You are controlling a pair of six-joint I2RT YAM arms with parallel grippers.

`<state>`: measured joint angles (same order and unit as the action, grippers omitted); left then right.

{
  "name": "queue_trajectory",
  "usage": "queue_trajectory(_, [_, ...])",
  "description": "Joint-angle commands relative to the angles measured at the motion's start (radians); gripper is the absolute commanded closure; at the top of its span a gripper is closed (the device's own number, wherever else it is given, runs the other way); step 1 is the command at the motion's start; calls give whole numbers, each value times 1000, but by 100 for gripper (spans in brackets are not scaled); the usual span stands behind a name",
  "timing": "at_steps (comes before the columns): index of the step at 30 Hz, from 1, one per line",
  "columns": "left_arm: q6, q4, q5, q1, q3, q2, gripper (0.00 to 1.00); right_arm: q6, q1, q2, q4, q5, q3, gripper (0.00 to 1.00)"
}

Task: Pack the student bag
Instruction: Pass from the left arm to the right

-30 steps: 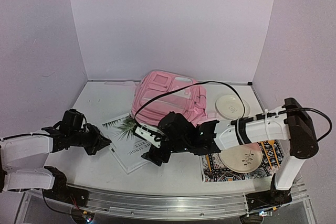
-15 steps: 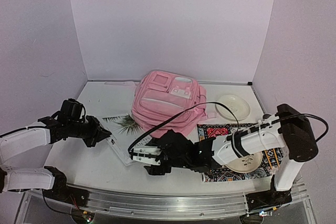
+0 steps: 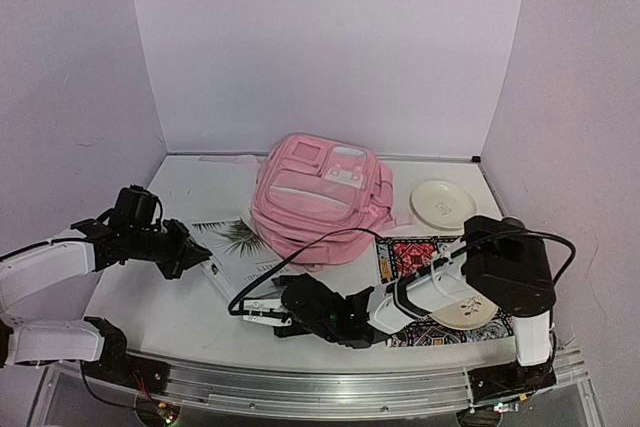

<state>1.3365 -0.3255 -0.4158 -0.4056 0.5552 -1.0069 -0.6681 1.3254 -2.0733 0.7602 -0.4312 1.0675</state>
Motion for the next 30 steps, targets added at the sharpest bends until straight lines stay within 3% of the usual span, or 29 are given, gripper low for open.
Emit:
queue_trajectory(1, [25, 13, -20, -10, 56, 23, 100, -8, 10, -47, 102, -116, 59, 25])
queue_trajectory(8, [33, 3, -30, -22, 62, 21, 100, -20, 11, -64, 164, -149, 94, 38])
queue_trajectory(14, [26, -9, -37, -25, 91, 24, 99, -59, 11, -58, 201, -145, 94, 58])
queue_trajectory(24, [-167, -138, 57, -25, 295, -22, 54, -79, 21, 171, 134, -140, 12, 70])
queue_trajectory(30, [-371, -228, 105, -15, 544, -142, 40, -64, 21, 330, -56, -131, -1, 74])
